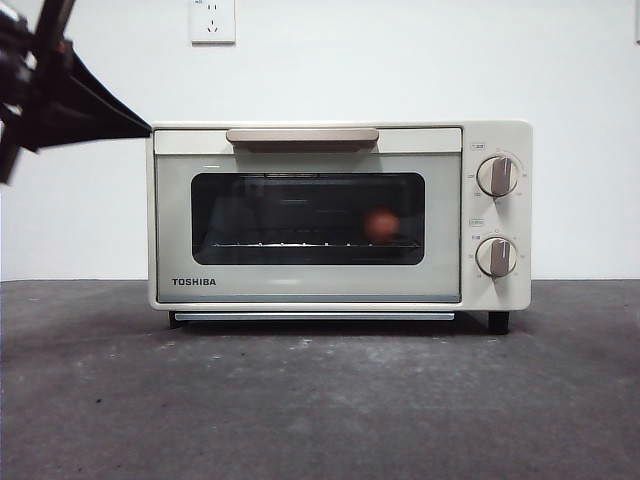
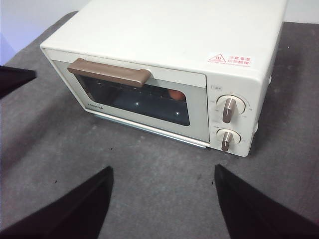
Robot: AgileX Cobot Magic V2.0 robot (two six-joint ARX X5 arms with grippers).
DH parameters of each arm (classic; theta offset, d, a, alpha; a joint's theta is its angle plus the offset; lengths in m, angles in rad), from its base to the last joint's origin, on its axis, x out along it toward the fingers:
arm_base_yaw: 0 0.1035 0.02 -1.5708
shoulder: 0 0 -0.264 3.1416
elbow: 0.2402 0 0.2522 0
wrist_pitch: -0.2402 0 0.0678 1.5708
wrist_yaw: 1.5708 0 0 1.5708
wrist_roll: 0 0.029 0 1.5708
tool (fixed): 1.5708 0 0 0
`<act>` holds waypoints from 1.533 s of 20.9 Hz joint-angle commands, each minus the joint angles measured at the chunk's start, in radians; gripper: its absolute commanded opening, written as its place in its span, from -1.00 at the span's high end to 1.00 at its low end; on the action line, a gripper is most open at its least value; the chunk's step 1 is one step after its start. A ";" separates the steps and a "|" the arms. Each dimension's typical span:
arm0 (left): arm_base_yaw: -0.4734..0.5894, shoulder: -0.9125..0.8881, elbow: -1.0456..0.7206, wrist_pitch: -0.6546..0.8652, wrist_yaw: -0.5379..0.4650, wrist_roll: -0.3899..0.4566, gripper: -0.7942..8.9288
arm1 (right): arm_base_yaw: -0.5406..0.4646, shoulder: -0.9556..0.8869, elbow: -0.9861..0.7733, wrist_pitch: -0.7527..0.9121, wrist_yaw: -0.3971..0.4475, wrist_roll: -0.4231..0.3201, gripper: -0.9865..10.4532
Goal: Eggoven
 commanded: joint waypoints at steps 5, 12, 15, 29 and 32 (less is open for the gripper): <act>-0.069 -0.289 0.015 -0.373 -0.233 0.277 0.82 | 0.007 -0.002 -0.097 0.145 -0.011 -0.005 0.28; -0.097 -0.521 0.015 -0.555 -0.382 0.340 0.82 | 0.012 -0.047 -0.346 0.492 -0.088 -0.018 0.37; -0.100 -0.594 0.015 -0.624 -0.445 0.374 0.82 | 0.014 -0.053 -0.446 0.627 -0.088 -0.031 0.49; -0.100 -0.681 0.015 -0.711 -0.484 0.417 0.82 | 0.014 -0.052 -0.563 0.800 -0.067 -0.068 0.82; -0.100 -0.680 0.015 -0.710 -0.484 0.417 0.82 | 0.014 -0.052 -0.563 0.800 -0.053 -0.069 0.82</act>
